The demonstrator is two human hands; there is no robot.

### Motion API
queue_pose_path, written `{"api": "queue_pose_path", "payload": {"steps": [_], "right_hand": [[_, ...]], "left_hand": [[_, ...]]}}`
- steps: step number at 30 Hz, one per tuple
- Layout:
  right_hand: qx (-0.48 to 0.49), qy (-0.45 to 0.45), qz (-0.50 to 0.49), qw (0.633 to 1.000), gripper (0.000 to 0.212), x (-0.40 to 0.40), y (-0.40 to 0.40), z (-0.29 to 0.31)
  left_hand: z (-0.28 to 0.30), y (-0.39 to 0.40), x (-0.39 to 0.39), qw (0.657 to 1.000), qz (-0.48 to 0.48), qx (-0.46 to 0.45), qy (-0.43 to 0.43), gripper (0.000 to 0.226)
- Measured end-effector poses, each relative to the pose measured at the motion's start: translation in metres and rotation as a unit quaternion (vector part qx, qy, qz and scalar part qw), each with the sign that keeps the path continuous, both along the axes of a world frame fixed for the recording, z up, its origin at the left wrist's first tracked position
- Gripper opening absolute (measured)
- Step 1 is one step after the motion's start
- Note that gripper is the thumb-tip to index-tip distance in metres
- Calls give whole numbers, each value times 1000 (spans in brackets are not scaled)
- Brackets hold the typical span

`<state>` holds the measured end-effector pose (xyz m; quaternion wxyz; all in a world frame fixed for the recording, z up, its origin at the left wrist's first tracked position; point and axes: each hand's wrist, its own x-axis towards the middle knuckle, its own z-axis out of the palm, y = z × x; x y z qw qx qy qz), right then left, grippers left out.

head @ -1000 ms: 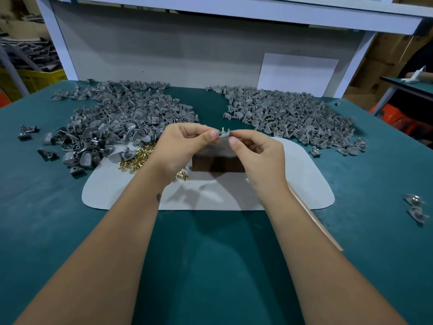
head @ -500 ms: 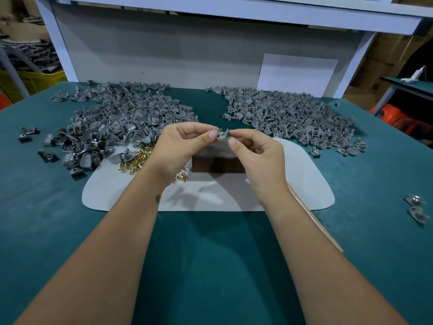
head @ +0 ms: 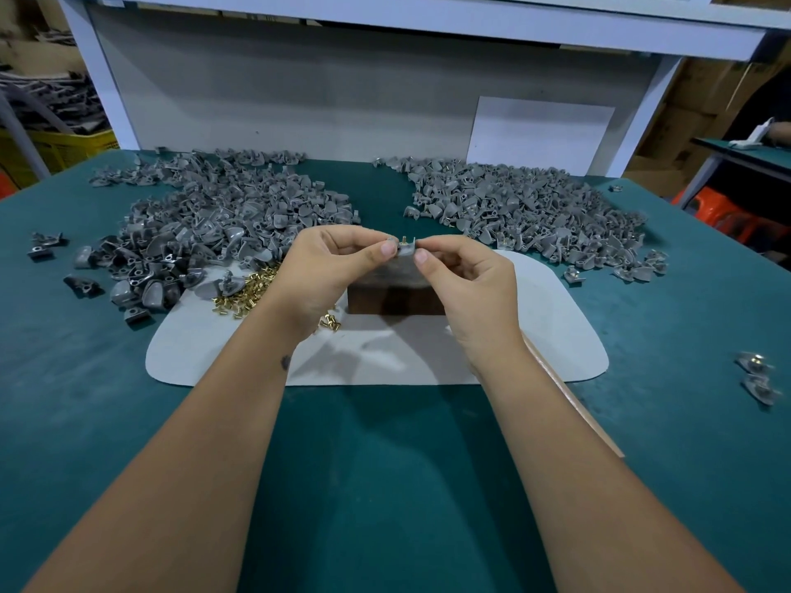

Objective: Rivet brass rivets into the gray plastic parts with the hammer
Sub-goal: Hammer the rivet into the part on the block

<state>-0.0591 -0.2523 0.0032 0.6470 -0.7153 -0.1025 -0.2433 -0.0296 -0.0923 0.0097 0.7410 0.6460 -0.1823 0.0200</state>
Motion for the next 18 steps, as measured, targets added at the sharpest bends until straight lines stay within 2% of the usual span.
{"api": "queue_pose_path", "payload": {"steps": [9,15,18], "right_hand": [[-19,-7,-14,1000,18,0,-1,0],[-32,9,-23,999,12,-1,-1,1],[-71,16,-34,997,12,-2,-2,3]], "left_hand": [[-1,0,0,1000,-7,14,-8,10],[0,-1,-1,1000,3,22,-9,9],[0,-3,-3,1000,-6,11,-12,9]]}}
